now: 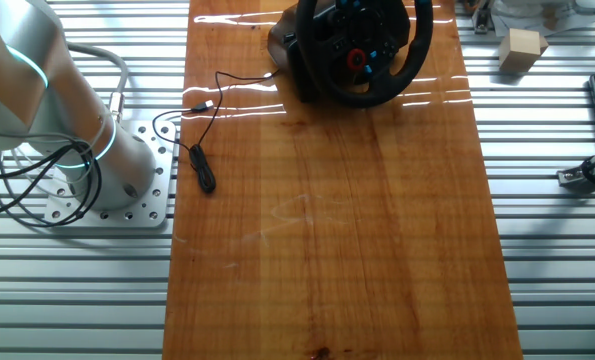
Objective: Rotate the steering wheel 90 degrees counterclockwise
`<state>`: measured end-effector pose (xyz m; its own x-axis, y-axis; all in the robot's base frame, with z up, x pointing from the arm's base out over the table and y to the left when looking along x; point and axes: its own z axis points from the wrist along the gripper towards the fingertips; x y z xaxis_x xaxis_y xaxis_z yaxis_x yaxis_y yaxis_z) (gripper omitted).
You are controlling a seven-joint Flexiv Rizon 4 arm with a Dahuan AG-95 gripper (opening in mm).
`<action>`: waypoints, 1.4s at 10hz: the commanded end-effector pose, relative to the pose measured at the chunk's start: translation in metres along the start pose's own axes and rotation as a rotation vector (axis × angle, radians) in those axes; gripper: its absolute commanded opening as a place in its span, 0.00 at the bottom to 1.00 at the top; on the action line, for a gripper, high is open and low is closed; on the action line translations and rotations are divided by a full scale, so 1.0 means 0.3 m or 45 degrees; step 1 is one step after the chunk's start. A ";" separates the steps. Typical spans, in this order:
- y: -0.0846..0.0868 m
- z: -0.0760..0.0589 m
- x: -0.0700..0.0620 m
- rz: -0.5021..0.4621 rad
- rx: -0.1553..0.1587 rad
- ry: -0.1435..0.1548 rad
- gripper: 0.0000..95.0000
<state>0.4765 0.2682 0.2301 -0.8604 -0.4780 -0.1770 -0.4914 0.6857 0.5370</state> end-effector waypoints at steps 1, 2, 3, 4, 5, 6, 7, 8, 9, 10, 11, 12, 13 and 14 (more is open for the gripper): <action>0.000 0.002 0.001 -0.004 -0.010 -0.001 0.00; -0.002 0.005 0.000 -0.010 -0.020 -0.004 0.00; -0.004 0.008 -0.002 -0.011 -0.030 -0.008 0.00; -0.005 0.010 -0.004 -0.013 -0.033 -0.008 0.00; -0.005 0.011 -0.004 -0.014 -0.034 -0.007 0.00; -0.005 0.012 -0.002 -0.015 -0.035 -0.007 0.00; -0.003 0.014 0.002 -0.015 -0.036 -0.007 0.00; -0.001 0.017 0.008 -0.016 -0.036 -0.006 0.00; 0.002 0.020 0.014 -0.016 -0.035 -0.006 0.00; 0.005 0.023 0.020 -0.016 -0.034 -0.005 0.00; 0.007 0.025 0.025 -0.015 -0.034 -0.005 0.00; 0.008 0.026 0.028 -0.016 -0.034 -0.005 0.00; 0.010 0.027 0.031 -0.017 -0.033 -0.004 0.00; 0.011 0.029 0.034 -0.017 -0.032 -0.004 0.00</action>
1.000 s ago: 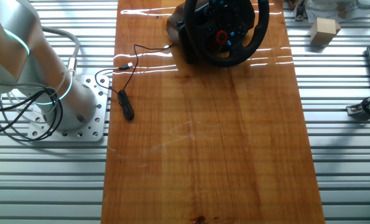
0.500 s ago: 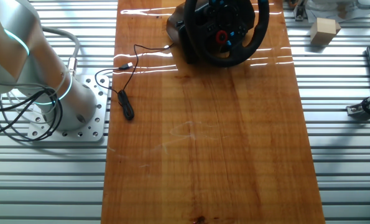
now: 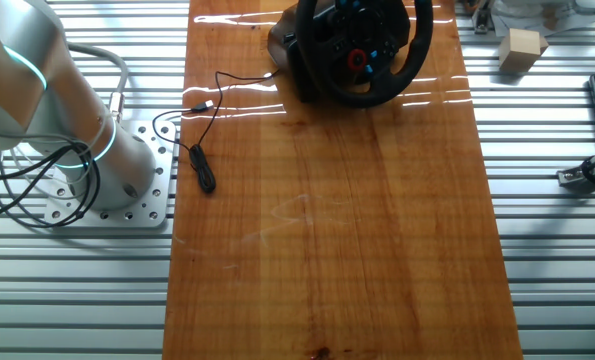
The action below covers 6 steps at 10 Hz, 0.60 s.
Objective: Rotate the steering wheel 90 degrees counterclockwise
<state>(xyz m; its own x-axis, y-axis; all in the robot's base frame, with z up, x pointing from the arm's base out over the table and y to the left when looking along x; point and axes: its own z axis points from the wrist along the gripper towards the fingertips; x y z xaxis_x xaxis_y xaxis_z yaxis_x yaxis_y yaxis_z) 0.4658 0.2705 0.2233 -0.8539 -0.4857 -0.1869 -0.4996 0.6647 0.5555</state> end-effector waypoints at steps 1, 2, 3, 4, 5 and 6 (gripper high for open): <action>0.004 0.001 0.007 0.000 0.000 -0.001 0.00; 0.007 0.000 0.010 -0.001 0.001 0.000 0.00; 0.010 0.000 0.014 -0.002 0.003 0.001 0.00; 0.011 0.001 0.017 -0.003 0.005 0.002 0.00; 0.016 0.006 0.026 -0.004 0.005 0.000 0.00; 0.019 0.007 0.032 -0.005 0.005 0.000 0.00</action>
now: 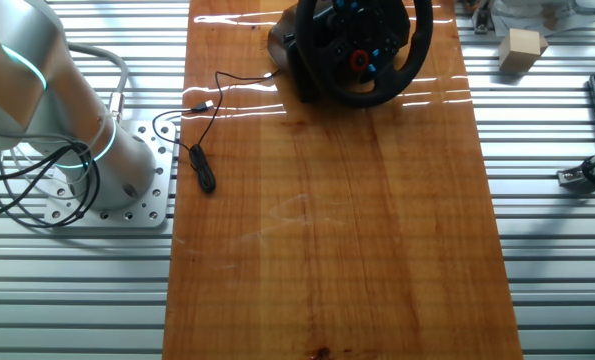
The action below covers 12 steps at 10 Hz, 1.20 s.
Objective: Rotate the steering wheel 90 degrees counterclockwise
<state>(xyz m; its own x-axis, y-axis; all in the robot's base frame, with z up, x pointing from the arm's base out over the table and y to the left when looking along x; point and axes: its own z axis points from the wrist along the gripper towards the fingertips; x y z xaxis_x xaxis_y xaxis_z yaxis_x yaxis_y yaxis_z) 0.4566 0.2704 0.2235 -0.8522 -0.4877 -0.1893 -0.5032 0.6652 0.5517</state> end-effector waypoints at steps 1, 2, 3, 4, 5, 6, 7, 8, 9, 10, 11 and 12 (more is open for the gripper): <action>0.008 -0.006 0.013 -0.001 0.005 0.006 0.00; 0.011 -0.012 0.018 -0.004 0.010 0.010 0.00; 0.012 -0.011 0.020 -0.007 0.019 0.016 0.00; 0.013 -0.009 0.022 -0.008 0.022 0.016 0.00; 0.012 -0.005 0.025 -0.011 0.030 0.019 0.00; 0.014 -0.004 0.027 -0.015 0.031 0.027 0.00; 0.018 -0.009 0.028 -0.016 0.028 0.031 0.00; 0.019 -0.010 0.028 -0.020 0.030 0.034 0.00; 0.018 -0.007 0.029 -0.022 0.032 0.037 0.00; 0.017 -0.004 0.031 -0.025 0.033 0.038 0.00; 0.017 -0.005 0.031 -0.026 0.026 0.043 0.00; 0.020 -0.008 0.030 -0.027 0.023 0.051 0.00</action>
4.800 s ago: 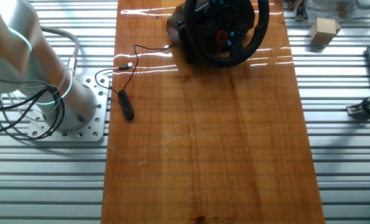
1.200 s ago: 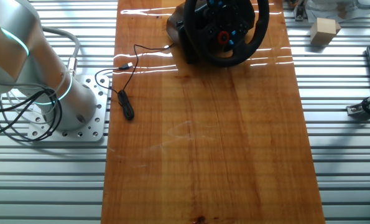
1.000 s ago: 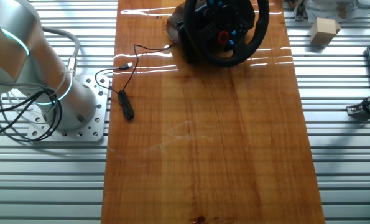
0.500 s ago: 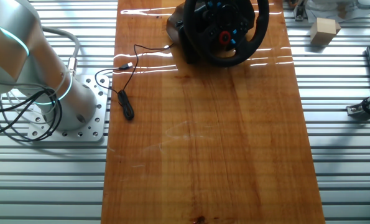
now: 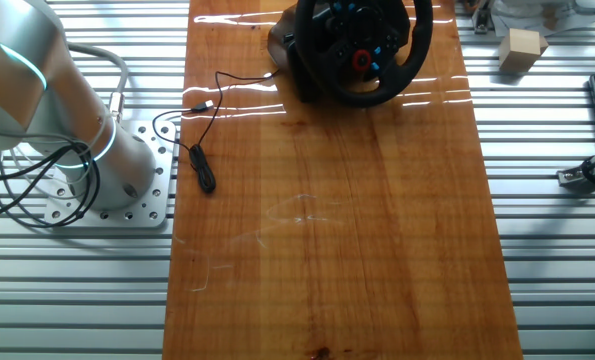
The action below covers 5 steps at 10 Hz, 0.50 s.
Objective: Rotate the steering wheel 90 degrees counterclockwise
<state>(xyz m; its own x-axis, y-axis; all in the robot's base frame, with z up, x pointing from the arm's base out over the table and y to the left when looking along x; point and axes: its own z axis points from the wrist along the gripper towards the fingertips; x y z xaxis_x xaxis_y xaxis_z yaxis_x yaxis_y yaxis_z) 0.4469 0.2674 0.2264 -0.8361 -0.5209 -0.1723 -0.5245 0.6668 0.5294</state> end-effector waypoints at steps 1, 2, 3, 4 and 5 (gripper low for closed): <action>0.003 0.002 -0.001 -0.002 -0.004 0.011 0.00; 0.002 0.003 -0.001 -0.003 -0.010 0.021 0.00; 0.002 0.003 -0.002 -0.001 -0.015 0.031 0.00; 0.001 0.002 -0.004 -0.001 -0.017 0.039 0.00; 0.001 0.002 -0.004 -0.002 -0.018 0.041 0.00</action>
<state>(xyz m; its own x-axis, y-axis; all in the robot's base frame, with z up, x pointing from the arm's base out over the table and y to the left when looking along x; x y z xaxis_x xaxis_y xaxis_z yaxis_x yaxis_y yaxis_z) 0.4489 0.2683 0.2255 -0.8284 -0.5414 -0.1440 -0.5239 0.6575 0.5415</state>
